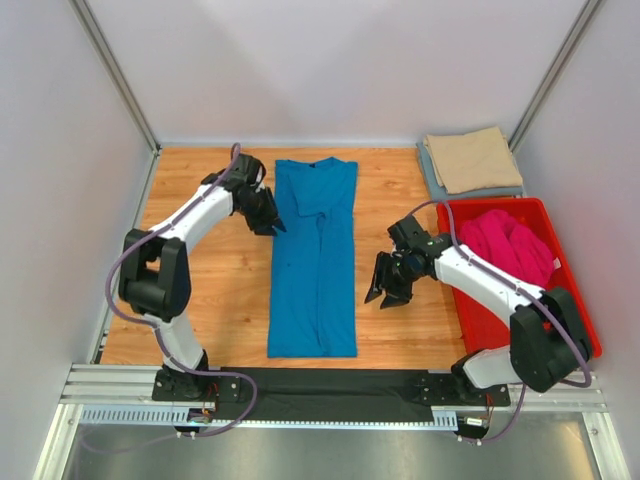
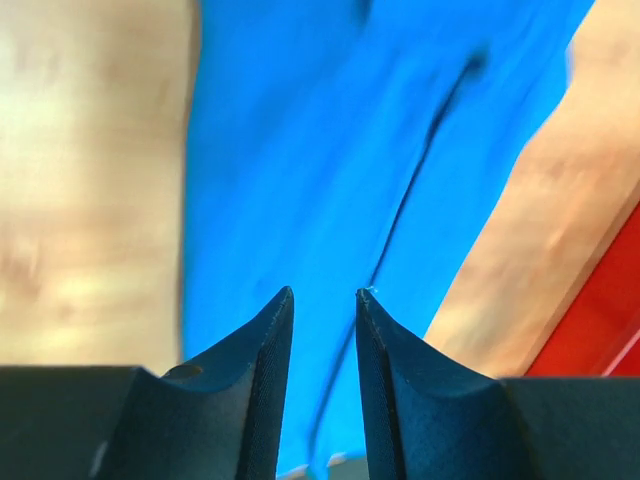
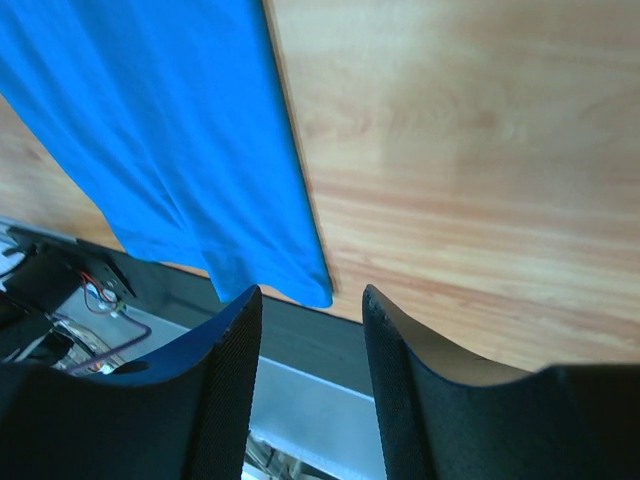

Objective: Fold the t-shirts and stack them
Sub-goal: Fold the tshirt

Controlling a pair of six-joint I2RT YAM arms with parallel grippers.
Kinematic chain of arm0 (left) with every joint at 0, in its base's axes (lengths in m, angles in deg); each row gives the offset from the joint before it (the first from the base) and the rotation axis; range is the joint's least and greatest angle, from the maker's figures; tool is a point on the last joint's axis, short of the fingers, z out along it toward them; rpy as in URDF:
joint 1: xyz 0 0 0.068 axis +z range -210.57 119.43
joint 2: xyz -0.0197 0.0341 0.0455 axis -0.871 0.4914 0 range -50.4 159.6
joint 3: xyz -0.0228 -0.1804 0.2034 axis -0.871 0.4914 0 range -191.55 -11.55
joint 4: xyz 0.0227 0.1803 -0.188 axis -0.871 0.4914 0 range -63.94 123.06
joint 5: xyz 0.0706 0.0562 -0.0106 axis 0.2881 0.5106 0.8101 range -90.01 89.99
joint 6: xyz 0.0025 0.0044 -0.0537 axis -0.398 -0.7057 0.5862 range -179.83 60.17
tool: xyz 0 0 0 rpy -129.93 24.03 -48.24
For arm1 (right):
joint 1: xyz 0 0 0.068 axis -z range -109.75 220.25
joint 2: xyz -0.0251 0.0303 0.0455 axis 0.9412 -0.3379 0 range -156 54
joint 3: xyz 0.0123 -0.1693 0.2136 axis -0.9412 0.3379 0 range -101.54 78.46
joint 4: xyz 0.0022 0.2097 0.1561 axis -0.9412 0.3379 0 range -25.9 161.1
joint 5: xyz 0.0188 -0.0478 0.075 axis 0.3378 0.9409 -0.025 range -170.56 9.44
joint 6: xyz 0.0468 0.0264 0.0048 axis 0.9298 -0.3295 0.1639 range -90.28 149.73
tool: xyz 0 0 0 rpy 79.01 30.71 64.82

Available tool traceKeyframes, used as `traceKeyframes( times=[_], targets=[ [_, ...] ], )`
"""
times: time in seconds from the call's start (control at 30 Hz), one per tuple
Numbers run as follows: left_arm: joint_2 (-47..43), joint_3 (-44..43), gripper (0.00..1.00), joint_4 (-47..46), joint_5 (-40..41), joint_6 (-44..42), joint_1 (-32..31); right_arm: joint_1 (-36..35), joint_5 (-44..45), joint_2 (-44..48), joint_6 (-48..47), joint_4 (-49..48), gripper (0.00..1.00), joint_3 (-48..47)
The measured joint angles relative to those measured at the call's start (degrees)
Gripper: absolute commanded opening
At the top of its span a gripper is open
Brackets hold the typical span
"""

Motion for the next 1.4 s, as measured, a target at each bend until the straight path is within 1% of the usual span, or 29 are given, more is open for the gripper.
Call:
traceKeyframes(
  times=[0.13, 0.3, 0.5, 0.63, 0.77, 0.93, 1.0, 1.17, 1.4],
  targets=[
    [-8.9, 11.32, 0.41, 2.29, -2.08, -2.84, 1.01, -3.93, -1.2, 3.32, 3.37, -1.22, 0.46, 3.76],
    [-19.37, 26.18, 0.43, 5.6, -5.79, -4.9, 2.03, -9.05, -3.48, 3.08, 6.23, -4.63, 0.46, 7.32],
    [-32.22, 41.46, 0.45, 7.98, -11.41, -4.33, 1.97, -14.99, -4.7, 3.13, 10.1, -8.0, 0.46, 12.59],
    [-38.29, 49.62, 0.48, 8.24, -13.81, -2.56, 1.6, -17.51, -4.5, 3.89, 13.62, -10.93, 0.45, 16.2],
    [-40.98, 51.95, 0.48, 6.93, -15.91, -0.2, 0.72, -19.06, -4.46, 4.09, 16.33, -14.05, 0.45, 18.38],
    [-36.96, 54.31, 0.45, 3.61, -17.62, 1.6, -1.05, -19.47, -4.2, 3.02, 17.62, -17.18, 0.43, 19.43],
    [-35.3, 55.32, 0.45, 3.43, -17.53, 2.36, -2.34, -19.65, -3.93, 2.38, 17.94, -17.94, 0.43, 19.54],
    [-35.04, 55.82, 0.45, 2.93, -16.55, 3.78, -4.35, -20.44, -3.04, 2.1, 18.67, -18.93, 0.4, 19.61],
    [-33.68, 55.89, 0.4, 1.51, -14.78, 5.01, -5.75, -20.63, -1.31, 1.97, 18.95, -18.91, 0.36, 19.74]
  ],
)
